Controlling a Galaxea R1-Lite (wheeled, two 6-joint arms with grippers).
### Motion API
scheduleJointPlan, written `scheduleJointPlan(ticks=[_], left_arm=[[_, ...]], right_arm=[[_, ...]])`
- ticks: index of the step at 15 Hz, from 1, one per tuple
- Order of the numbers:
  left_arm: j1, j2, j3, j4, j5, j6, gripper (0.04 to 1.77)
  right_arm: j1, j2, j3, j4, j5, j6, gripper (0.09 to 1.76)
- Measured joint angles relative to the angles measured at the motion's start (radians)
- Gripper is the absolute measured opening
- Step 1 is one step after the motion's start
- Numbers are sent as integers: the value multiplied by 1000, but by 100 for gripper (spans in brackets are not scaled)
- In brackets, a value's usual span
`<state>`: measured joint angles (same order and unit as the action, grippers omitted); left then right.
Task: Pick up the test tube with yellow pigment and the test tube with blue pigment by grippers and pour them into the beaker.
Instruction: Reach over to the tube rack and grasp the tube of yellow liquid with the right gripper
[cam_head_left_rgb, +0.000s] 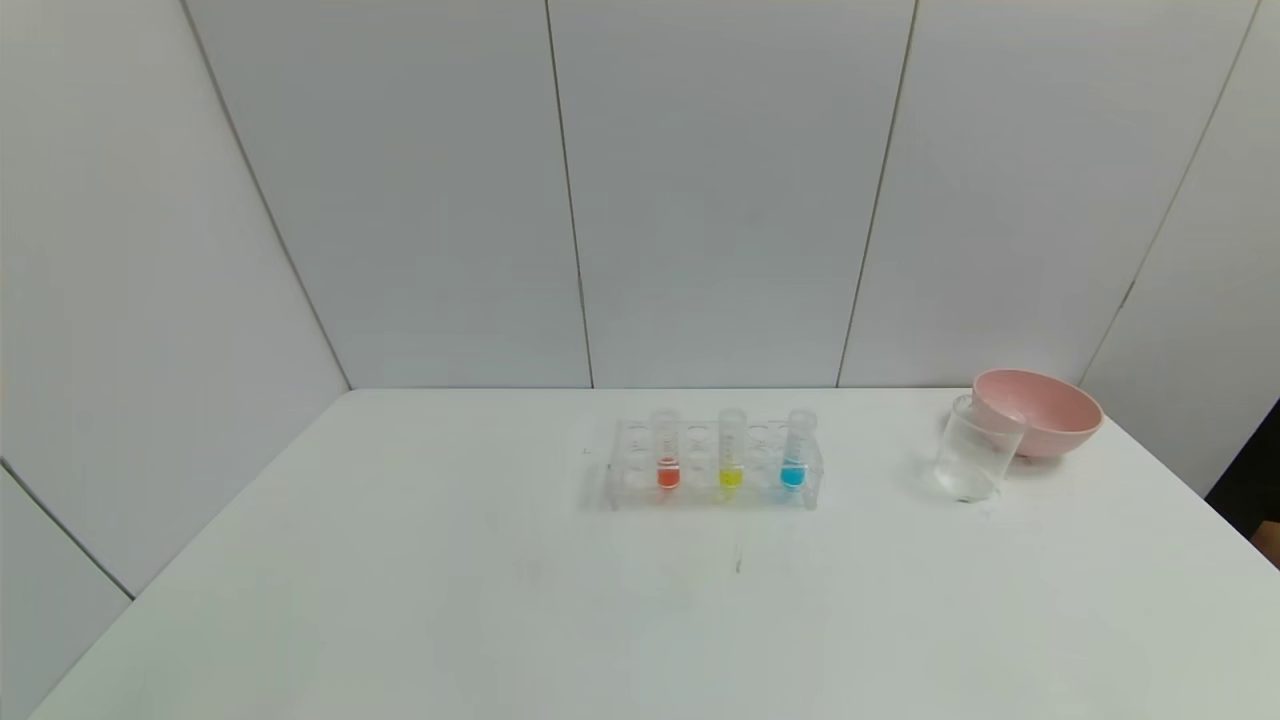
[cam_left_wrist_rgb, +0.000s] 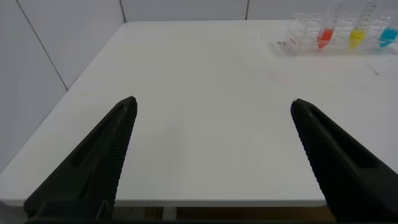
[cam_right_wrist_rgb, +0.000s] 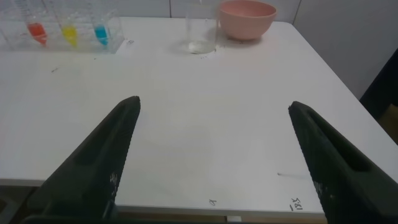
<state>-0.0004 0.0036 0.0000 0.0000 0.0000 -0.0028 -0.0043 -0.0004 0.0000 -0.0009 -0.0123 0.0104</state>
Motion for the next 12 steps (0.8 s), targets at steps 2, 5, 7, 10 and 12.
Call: scheduleJointPlan(ticks=[2,5,7,10,12], left_arm=[[0,0,0,0,0,0,176],[0,0,0,0,0,0,176],[0,0,0,0,0,0,176],[0,0,0,0,0,0,176],[0,0,0,0,0,0,176]], right_arm=[[0,0,0,0,0,2,171],[1,1,-2,11,0,-5,171],[1,11,-26,15,6,-7,171],[2,90,-114,5,7,6,171],[4,189,-189,-37,8,18,171]])
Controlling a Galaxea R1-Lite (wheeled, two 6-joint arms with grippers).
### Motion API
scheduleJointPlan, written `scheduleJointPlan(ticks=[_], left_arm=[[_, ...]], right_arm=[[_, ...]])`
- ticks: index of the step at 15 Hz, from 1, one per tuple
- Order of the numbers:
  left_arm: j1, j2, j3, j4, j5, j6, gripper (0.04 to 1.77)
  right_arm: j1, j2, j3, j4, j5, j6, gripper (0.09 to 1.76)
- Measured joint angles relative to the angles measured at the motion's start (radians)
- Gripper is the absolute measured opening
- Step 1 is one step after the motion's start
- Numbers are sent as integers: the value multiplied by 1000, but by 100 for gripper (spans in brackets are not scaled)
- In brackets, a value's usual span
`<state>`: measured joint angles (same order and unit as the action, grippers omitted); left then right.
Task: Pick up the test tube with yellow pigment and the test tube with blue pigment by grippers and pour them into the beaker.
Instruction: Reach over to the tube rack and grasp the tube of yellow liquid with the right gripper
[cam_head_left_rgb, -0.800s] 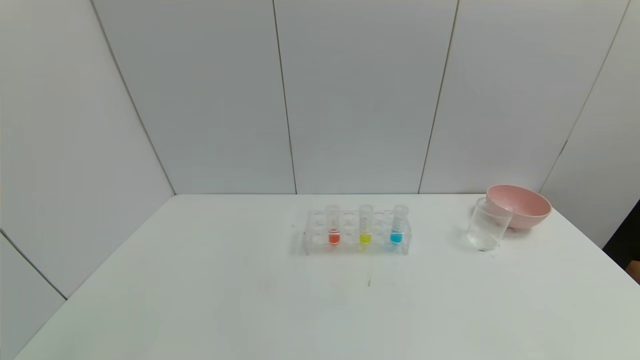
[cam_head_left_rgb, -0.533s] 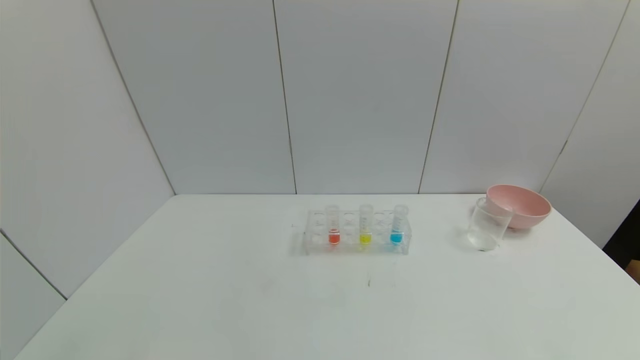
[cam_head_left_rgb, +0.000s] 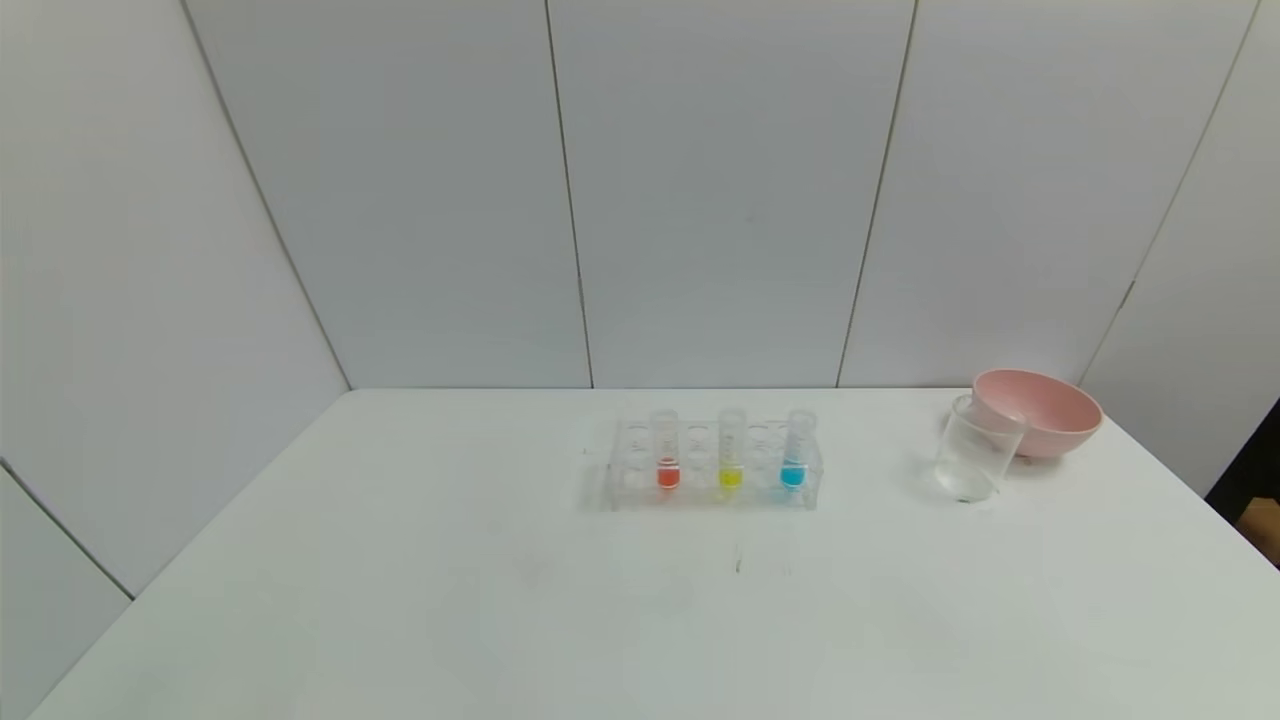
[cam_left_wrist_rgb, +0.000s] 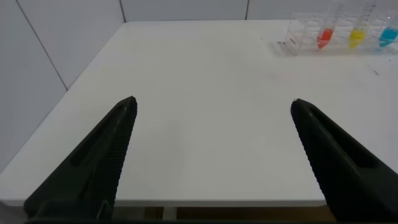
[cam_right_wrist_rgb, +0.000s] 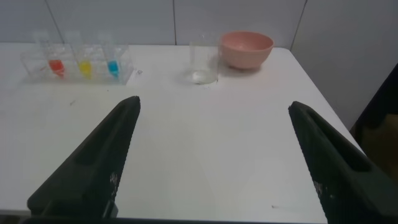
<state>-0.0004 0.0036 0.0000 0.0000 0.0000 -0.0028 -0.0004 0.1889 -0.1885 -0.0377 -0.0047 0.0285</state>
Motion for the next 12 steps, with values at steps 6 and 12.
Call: scheduleJointPlan(ticks=[6,12], left_arm=[[0,0,0,0,0,0,176],[0,0,0,0,0,0,176]], right_arm=[[7,446,-76,-374,5,4,171],[163,917,-116,-711,-109,11,171]])
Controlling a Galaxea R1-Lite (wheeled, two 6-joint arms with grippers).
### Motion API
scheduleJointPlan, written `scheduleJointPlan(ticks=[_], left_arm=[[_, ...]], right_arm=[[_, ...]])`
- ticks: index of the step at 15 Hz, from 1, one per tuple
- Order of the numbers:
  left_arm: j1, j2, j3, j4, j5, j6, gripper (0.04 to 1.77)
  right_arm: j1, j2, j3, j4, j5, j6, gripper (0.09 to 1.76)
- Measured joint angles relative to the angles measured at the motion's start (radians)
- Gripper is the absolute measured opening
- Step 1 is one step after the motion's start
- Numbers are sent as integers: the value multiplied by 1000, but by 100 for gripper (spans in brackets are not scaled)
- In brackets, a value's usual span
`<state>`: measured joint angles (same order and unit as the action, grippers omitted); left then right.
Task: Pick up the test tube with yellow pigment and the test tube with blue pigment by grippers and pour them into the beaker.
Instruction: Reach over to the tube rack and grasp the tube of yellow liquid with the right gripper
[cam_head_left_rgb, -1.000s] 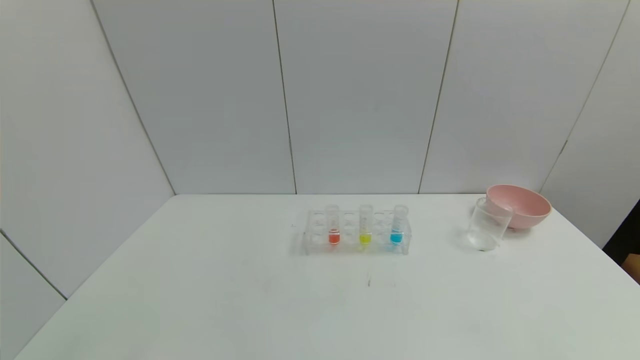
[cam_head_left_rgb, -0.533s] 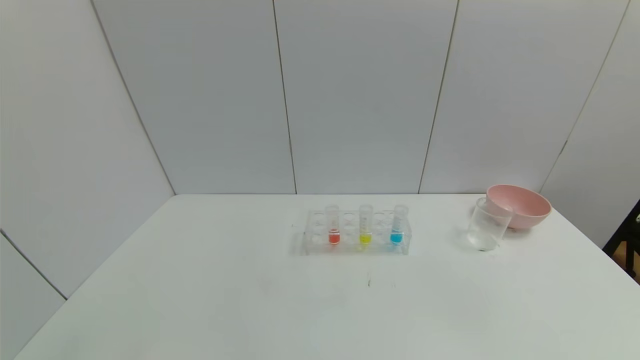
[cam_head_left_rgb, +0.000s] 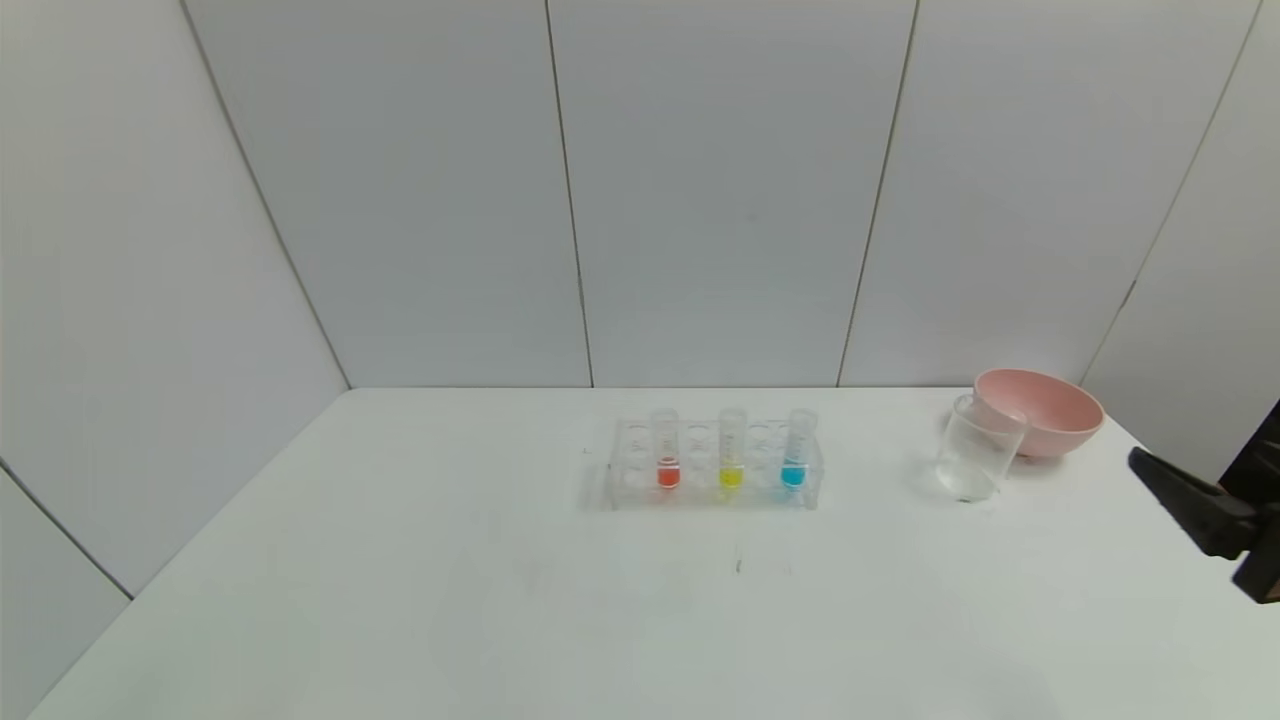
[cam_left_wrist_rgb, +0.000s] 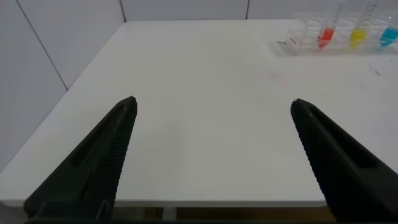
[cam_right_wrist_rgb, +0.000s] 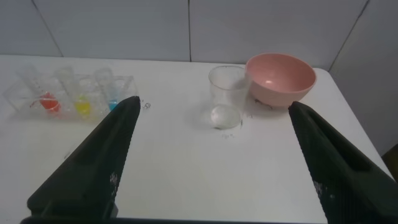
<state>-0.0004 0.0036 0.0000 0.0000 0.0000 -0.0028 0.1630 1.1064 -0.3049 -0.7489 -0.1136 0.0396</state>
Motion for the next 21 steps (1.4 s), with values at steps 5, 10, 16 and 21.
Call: scheduleJointPlan(ticks=[5,10,16,21], left_arm=[[0,0,0,0,0,0,176],[0,0,0,0,0,0,176],[0,0,0,0,0,0,176],[0,0,0,0,0,0,176]], right_arm=[[353,146,-5,-27,-355,97,171],[666,306,-91,-29,-604,233,171],[826,594,-298,-30,-673,332,171],[839,771,-429,-31,-674,362,171]])
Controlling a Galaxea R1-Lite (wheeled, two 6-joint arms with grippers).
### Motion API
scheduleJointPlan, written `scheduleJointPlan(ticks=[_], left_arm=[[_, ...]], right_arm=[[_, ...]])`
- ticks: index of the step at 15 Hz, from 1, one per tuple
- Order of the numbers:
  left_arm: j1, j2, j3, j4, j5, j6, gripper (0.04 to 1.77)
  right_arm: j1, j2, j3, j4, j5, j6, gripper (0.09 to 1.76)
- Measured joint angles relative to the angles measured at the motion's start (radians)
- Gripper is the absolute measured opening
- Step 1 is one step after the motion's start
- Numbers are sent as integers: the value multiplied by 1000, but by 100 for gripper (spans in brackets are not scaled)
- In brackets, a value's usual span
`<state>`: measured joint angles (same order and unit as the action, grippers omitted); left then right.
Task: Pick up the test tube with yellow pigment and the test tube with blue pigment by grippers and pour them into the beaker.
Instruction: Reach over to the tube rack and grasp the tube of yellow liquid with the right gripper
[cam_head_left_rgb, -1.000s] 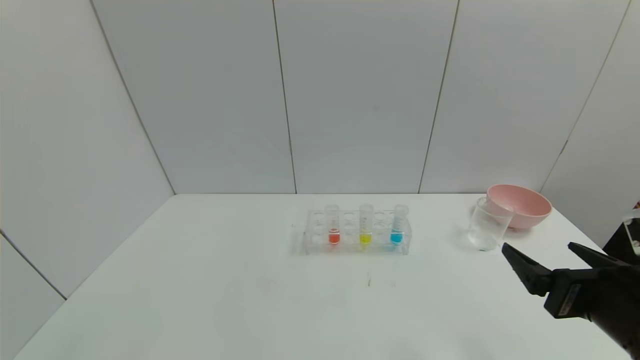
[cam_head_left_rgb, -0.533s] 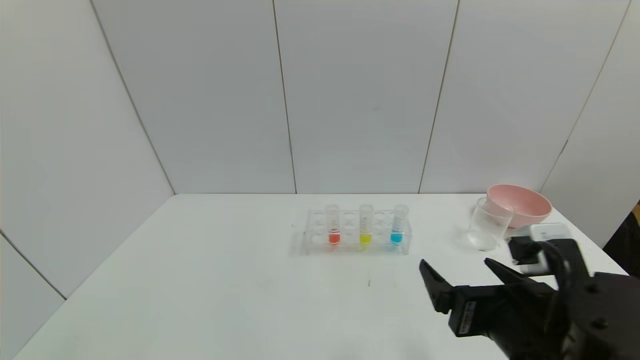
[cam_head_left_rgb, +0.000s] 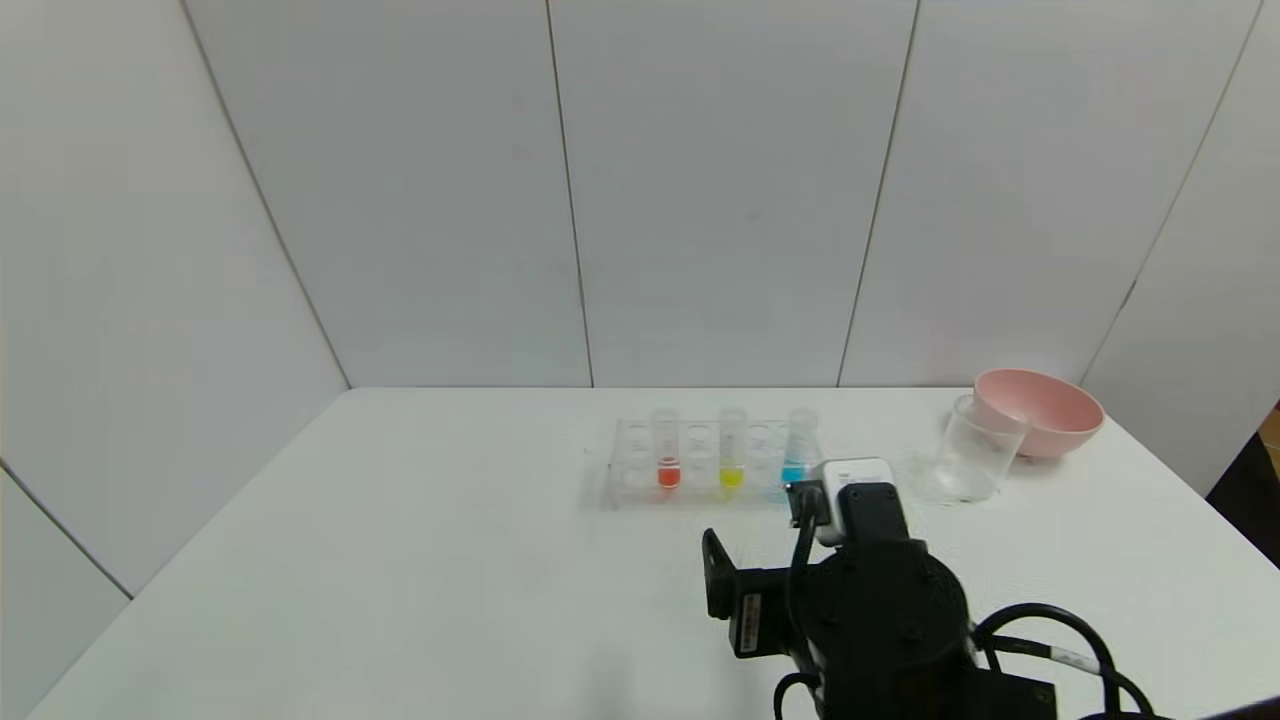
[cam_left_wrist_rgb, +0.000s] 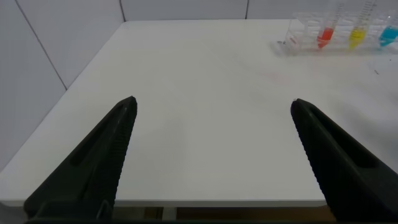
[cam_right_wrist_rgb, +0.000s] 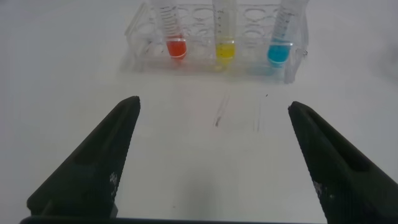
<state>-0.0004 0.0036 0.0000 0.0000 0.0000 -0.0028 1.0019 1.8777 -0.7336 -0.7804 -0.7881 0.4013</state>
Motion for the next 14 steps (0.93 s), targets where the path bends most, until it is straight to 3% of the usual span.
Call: scheduleJointPlan(ticks=[6,14], left_arm=[[0,0,0,0,0,0,176],[0,0,0,0,0,0,176]], right_arm=[[-20,107,-78,0,-4,-26,171],[-124,246,-260,-3,0,-107,171]])
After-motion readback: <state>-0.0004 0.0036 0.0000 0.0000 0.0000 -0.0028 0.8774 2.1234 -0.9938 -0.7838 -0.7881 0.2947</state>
